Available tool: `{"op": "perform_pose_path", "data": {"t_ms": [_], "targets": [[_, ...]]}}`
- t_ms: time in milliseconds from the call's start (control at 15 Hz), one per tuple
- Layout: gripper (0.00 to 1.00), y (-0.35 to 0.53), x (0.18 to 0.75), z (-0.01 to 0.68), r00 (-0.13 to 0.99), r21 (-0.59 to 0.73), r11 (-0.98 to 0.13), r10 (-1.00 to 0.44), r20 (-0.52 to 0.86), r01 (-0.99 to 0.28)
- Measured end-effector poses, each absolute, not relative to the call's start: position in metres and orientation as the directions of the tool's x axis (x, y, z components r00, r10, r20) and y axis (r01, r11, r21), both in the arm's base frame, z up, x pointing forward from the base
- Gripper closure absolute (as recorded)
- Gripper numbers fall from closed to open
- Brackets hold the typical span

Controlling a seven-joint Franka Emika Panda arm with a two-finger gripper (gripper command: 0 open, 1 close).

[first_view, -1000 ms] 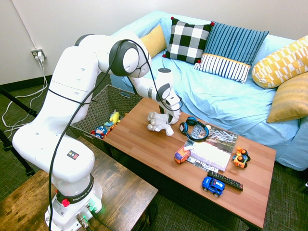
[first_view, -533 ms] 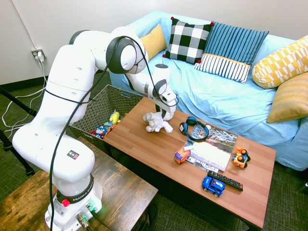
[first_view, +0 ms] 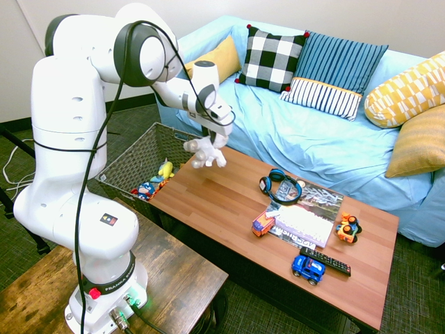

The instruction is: Put the stuffed toy in the basket

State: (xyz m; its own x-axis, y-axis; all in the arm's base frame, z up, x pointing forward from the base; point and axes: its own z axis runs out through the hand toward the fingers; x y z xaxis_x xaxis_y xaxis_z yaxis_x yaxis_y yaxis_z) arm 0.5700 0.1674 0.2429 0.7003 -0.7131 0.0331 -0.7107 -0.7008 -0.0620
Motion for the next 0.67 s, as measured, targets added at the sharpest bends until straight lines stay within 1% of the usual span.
{"op": "perform_pose_path", "data": {"t_ms": [267, 533, 667], "targets": [[1.00, 0.278, 0.535, 0.227, 0.789, -0.051, -0.789, -0.614, 0.033, -0.612], [1.00, 0.380, 0.510, 0.173, 0.848, -0.017, -0.849, -0.527, 0.055, -0.527], [1.00, 0.406, 0.507, 0.143, 0.862, 0.004, -0.864, -0.503, 0.072, -0.504]]}}
